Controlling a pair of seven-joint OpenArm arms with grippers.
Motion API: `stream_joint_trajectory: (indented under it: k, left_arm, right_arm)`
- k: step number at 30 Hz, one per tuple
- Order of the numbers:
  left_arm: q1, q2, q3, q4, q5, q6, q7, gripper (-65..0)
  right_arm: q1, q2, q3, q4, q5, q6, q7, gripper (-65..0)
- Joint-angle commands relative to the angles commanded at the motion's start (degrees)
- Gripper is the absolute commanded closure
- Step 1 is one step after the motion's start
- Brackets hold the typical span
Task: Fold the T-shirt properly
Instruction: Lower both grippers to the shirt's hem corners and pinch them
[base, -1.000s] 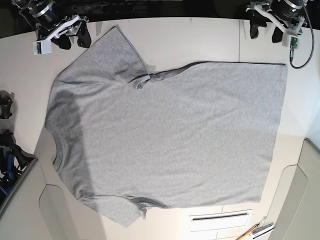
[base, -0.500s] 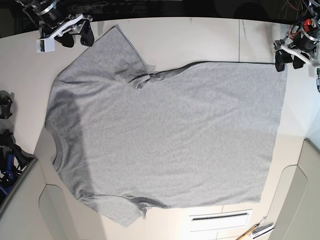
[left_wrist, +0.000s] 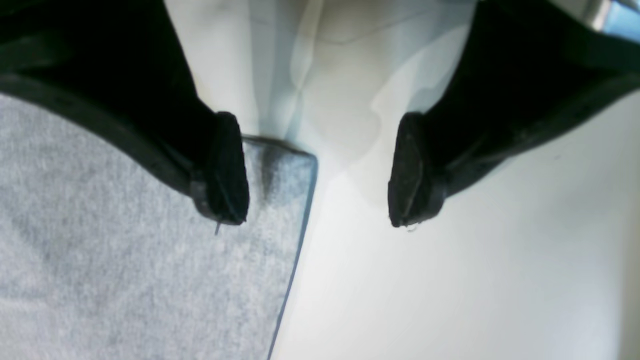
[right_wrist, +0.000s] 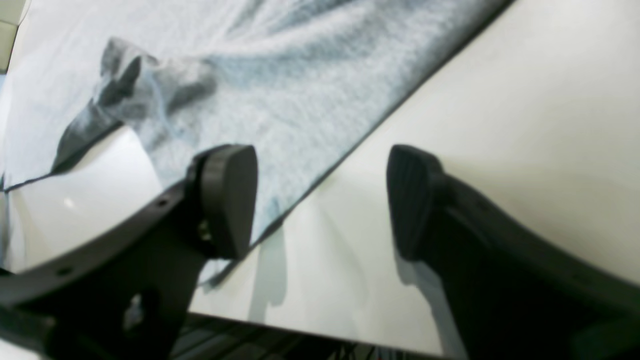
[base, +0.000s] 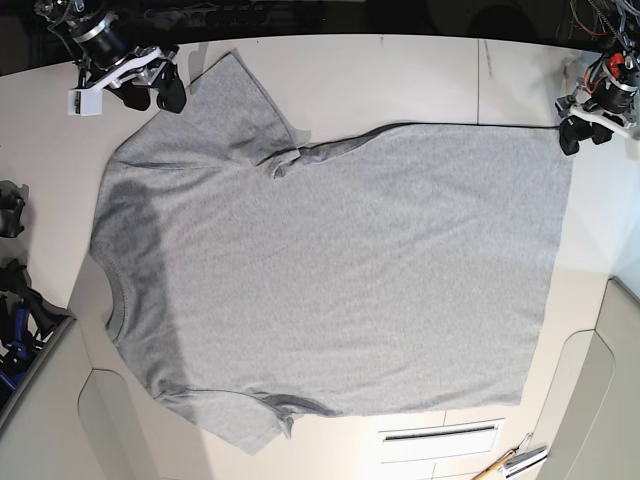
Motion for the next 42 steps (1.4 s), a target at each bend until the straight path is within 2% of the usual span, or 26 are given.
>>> stream_joint_trajectory:
  k: [1,6,9,13,19,22,27,33,36,38,40,42]
  left_arm:
    - [0.00,0.00,0.00,0.00,-0.04,0.02,0.02,-47.2]
    - [0.00,0.00,0.07,0.00,-0.24,0.00,1.05,-47.2]
    - [0.00,0.00,0.07,0.00,-0.79,0.00,1.33,-47.2]
    - [0.00,0.02,0.07,0.00,-4.35,-0.63,3.56,-47.2]
    - [0.00,0.02,3.34,0.00,-5.27,-0.63,4.31,-47.2]
    - [-0.02,0.02,5.60,0.00,-4.44,-0.61,4.26,-47.2]
    - [-0.02,0.02,6.38,0.00,-3.56,-0.61,4.28,-47.1]
    - [0.00,0.02,6.38,0.00,-3.56,-0.66,6.99,-47.1]
    - [0.02,0.04,6.38,0.00,-3.58,-3.13,7.74,-47.0]
    - [0.00,0.02,6.38,0.00,-3.61,-3.21,7.69,-47.0]
    - [-0.02,0.02,6.38,0.00,-3.63,-3.21,7.65,-45.6]
    - [-0.02,0.04,6.38,0.00,-3.63,-3.45,7.54,-38.1]
  right_arm:
    - [-0.02,0.00,-0.37,0.00,0.04,0.83,-0.17,-41.2]
    - [0.00,-0.04,-6.23,0.00,-0.04,0.96,-0.11,-41.2]
    - [0.00,-2.12,-9.14,0.13,-1.60,0.92,-0.13,-41.1]
    - [0.00,-3.82,-10.91,0.11,-1.77,0.92,-0.07,-41.1]
    - [0.02,-3.80,-10.99,0.13,-2.23,0.92,1.20,-41.1]
    - [0.13,-3.80,-10.99,0.13,-2.23,0.39,1.86,-41.1]
    - [1.53,-3.80,-10.93,0.11,-3.72,-2.51,2.40,-41.1]
    - [2.21,-3.80,-10.86,0.11,-3.74,-2.54,2.47,-41.1]
    - [2.21,-3.80,-10.29,0.11,-3.72,-2.54,2.49,-41.1]
    - [2.23,-3.80,-9.75,0.11,-3.72,-2.54,2.67,-41.1]
    - [2.23,-3.80,-9.31,0.11,-3.74,-2.54,3.08,-40.3]
    - [2.27,-3.80,-9.07,0.11,-4.35,-2.54,3.56,-32.6]
